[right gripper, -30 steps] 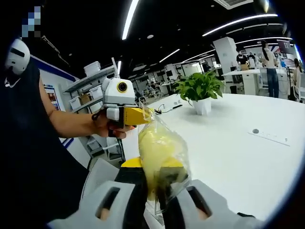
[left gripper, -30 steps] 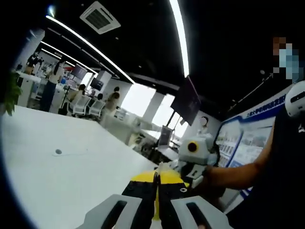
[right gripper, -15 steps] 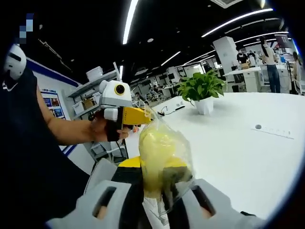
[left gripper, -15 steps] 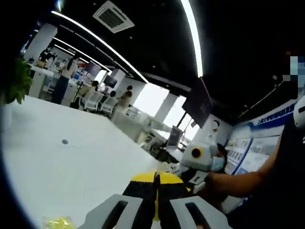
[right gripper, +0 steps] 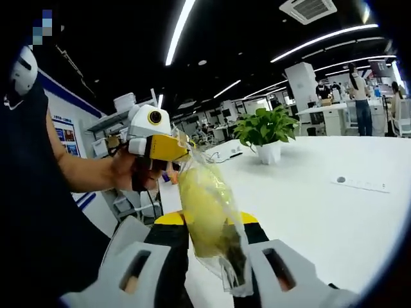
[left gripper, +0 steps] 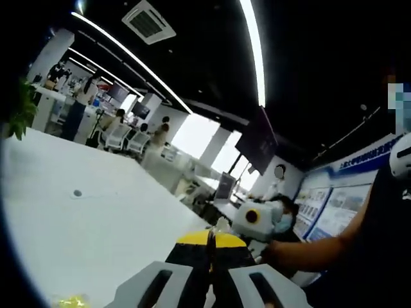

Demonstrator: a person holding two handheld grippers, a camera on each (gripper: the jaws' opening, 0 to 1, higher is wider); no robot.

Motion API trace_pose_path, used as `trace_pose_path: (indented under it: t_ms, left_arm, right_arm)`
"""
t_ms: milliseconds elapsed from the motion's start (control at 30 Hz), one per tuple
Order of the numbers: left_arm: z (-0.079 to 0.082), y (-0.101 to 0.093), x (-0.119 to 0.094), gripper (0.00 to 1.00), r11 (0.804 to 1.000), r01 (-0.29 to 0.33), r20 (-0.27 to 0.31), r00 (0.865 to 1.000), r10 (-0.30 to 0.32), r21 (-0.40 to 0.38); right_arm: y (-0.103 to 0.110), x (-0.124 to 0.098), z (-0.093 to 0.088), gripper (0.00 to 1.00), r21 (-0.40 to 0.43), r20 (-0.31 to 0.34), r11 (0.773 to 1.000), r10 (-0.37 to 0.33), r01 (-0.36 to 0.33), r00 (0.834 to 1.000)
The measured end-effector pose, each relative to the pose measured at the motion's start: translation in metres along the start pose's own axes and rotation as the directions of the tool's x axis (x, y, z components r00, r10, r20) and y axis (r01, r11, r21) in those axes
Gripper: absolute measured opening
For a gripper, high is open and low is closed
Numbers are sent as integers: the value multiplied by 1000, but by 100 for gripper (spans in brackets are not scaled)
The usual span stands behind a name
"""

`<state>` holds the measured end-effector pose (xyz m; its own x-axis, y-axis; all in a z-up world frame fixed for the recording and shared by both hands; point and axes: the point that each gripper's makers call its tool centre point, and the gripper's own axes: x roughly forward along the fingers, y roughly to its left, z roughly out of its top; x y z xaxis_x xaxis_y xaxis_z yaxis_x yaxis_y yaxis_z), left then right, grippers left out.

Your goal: Compare the silicone blocks by pressing each to a similar depth, holding the contact briefly, and releasing to observe deformation and rebound differences across the visible hardness samples.

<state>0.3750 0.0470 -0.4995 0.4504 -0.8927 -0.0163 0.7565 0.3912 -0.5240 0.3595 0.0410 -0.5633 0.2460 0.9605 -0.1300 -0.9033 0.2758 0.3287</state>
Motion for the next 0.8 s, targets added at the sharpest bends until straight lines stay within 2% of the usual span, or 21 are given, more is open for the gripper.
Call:
trace_pose_path:
  t_ms: [200,300,367,500,533,600,667,700,800]
  left_arm:
    - [3,0,2,0,1000,-1,-7,1000,1,-3]
    - [6,1,3,0,1000,-5,9,1000,5,-10]
    - [8,-2,3,0,1000,5,15,1000,-5,-9]
    - [12,-3,3,0,1000,15,21,1000,-15,0]
    - [12,2,4,0,1000,-1,23,1000,0,21]
    - [7,10,7,0,1000,-18,11,1000,18,18]
    - [0,16,11,0,999,-27,-16,999,28,29]
    - [-3,17,12,0,999,-29,-25,999,30,32]
    - [-6,20,17,0,999,-27,-29,999,28,19]
  right_arm:
    - [-4,-1,2,21,-1,20,1000,-15,15,1000]
    - [-7,-1,4,29,25,26,999,-26,25,999]
    - [-7,-2,6,33,9,37,999,-31,31,999]
    - [-13,-2,3,54,-24,-5,997,-79,79,997]
    - [-14,-3,3,61,-44,-8,995,-90,90,996]
    - [-21,-7,-1,77,-59,-29,989,-136,134,990]
    - [-28,-11,1,90,-66,-3,984,-167,167,986]
    - [-35,-17,0,94,-52,3,976,-211,210,978]
    - [-41,-26,-1,96,-43,7,970,-237,237,971]
